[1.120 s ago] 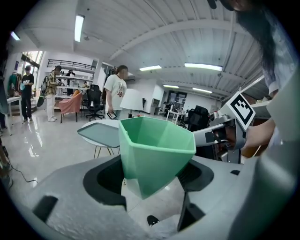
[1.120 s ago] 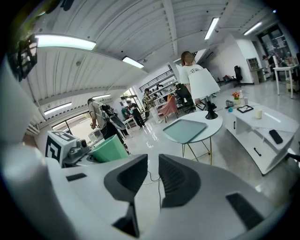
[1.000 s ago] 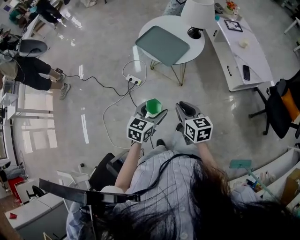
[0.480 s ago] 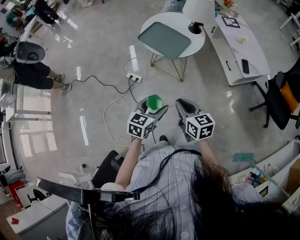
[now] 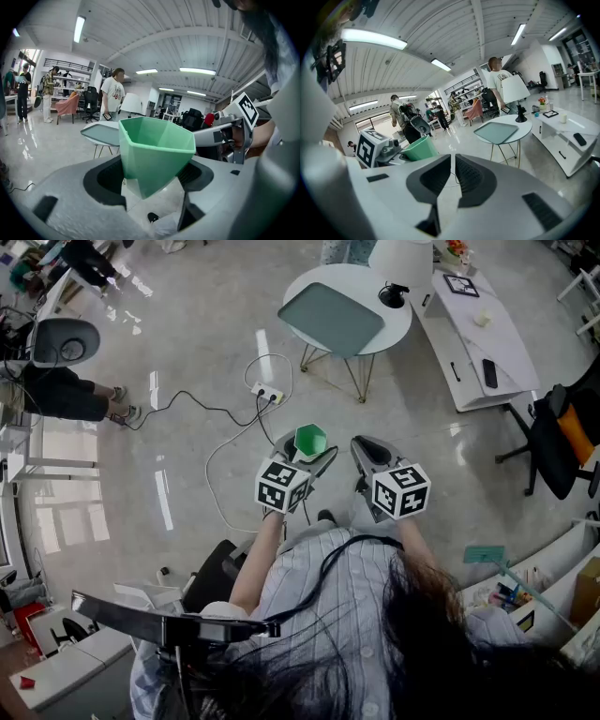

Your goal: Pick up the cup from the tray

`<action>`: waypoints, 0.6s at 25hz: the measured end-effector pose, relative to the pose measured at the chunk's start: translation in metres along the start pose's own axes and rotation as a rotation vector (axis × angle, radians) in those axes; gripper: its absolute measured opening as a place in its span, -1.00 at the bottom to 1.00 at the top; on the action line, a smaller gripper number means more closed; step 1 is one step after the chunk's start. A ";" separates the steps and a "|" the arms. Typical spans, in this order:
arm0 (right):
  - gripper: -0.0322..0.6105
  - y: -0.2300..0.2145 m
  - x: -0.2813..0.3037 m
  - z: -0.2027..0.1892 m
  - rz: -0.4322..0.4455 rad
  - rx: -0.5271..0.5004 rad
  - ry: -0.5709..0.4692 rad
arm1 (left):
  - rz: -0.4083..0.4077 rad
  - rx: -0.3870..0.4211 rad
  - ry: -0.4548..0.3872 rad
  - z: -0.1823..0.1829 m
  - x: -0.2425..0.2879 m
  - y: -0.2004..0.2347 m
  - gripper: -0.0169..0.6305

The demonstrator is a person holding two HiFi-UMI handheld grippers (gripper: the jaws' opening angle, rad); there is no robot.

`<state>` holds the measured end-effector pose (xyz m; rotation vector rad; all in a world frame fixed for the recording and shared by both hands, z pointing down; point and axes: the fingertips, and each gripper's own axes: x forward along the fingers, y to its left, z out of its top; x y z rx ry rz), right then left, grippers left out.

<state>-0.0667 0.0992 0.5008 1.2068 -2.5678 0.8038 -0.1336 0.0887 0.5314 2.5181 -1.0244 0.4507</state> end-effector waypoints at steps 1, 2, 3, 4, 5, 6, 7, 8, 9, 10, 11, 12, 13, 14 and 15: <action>-0.74 0.000 0.001 0.000 0.001 0.000 0.001 | 0.001 -0.001 -0.001 0.000 0.000 0.001 0.09; -0.74 -0.001 0.002 0.000 0.002 0.001 0.002 | 0.002 -0.003 -0.001 0.001 0.001 0.002 0.09; -0.74 -0.002 0.003 0.000 0.003 0.001 0.003 | 0.004 -0.004 -0.001 0.000 0.002 0.004 0.09; -0.74 -0.002 0.004 0.000 0.004 0.001 0.004 | 0.005 -0.007 0.000 0.000 0.002 0.005 0.09; -0.74 -0.003 0.004 0.001 0.006 0.002 0.005 | 0.007 -0.009 0.000 0.000 0.003 0.005 0.09; -0.74 -0.004 0.005 0.001 0.007 0.002 0.007 | 0.008 -0.011 0.000 0.000 0.004 0.006 0.09; -0.74 -0.005 0.005 0.002 0.007 0.002 0.008 | 0.009 -0.013 0.001 0.000 0.005 0.006 0.09; -0.74 -0.006 0.004 0.002 0.007 0.003 0.008 | 0.010 -0.014 0.001 0.000 0.006 0.006 0.09; -0.74 -0.007 0.004 0.003 0.008 0.003 0.008 | 0.011 -0.015 0.000 0.000 0.007 0.006 0.09; -0.74 -0.008 0.004 0.003 0.008 0.003 0.008 | 0.011 -0.016 0.000 0.001 0.009 0.006 0.09; -0.74 -0.010 0.004 0.004 0.009 0.004 0.008 | 0.011 -0.017 0.000 0.001 0.010 0.006 0.09; -0.74 -0.011 0.004 0.004 0.009 0.004 0.008 | 0.011 -0.017 0.001 0.001 0.011 0.007 0.09; -0.74 -0.012 0.005 0.005 0.010 0.005 0.009 | 0.011 -0.018 0.001 0.002 0.013 0.008 0.09; -0.74 -0.014 0.005 0.005 0.010 0.006 0.009 | 0.012 -0.018 0.001 0.003 0.015 0.008 0.09; -0.74 -0.015 0.006 0.006 0.010 0.007 0.010 | 0.012 -0.018 0.002 0.003 0.016 0.009 0.09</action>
